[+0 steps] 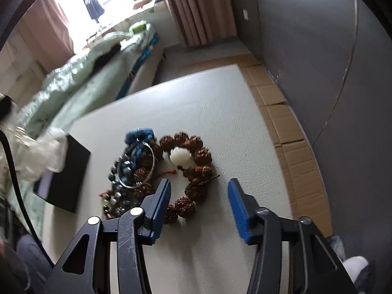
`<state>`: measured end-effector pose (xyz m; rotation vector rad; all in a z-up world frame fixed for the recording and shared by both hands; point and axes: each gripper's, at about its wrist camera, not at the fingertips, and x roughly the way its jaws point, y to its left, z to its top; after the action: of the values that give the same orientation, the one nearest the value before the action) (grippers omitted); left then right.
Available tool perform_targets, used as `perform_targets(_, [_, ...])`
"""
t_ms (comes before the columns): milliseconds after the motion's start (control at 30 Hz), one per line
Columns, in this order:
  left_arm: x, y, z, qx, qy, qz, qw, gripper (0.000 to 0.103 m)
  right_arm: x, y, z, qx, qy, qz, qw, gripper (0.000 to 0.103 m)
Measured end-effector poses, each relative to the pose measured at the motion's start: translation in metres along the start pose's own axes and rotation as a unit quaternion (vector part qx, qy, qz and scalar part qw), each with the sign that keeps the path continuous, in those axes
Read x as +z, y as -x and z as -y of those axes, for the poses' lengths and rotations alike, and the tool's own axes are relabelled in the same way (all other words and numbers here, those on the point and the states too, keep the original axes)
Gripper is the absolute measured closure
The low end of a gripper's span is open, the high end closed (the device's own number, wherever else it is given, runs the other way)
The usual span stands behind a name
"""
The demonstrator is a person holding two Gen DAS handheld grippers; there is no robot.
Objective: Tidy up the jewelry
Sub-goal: 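Grasp the brown bead bracelet with the right tool and lift it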
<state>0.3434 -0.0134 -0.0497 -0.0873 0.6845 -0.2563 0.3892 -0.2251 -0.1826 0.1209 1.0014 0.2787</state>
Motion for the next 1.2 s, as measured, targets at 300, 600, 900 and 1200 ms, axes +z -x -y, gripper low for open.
perform_targets(300, [-0.004, 0.013, -0.024, 0.015, 0.013, 0.007, 0.9998, 0.102, 0.003, 0.001, -0.005, -0.003, 0.003, -0.005, 1.000, 0.082])
perform_targets(600, [-0.010, 0.025, -0.057, 0.030, 0.031, 0.016, 0.9989, 0.102, 0.005, 0.055, 0.002, 0.090, -0.032, 0.095, 0.991, 0.082])
perform_targets(900, [-0.021, 0.022, -0.094, 0.030, 0.070, 0.025, 0.9968, 0.102, 0.019, 0.080, -0.025, 0.131, -0.026, 0.136, 0.982, 0.082])
perform_targets(1200, [-0.037, 0.002, -0.110, -0.005, 0.098, 0.014, 0.9950, 0.102, 0.037, 0.125, -0.053, 0.116, 0.015, 0.165, 0.979, 0.082])
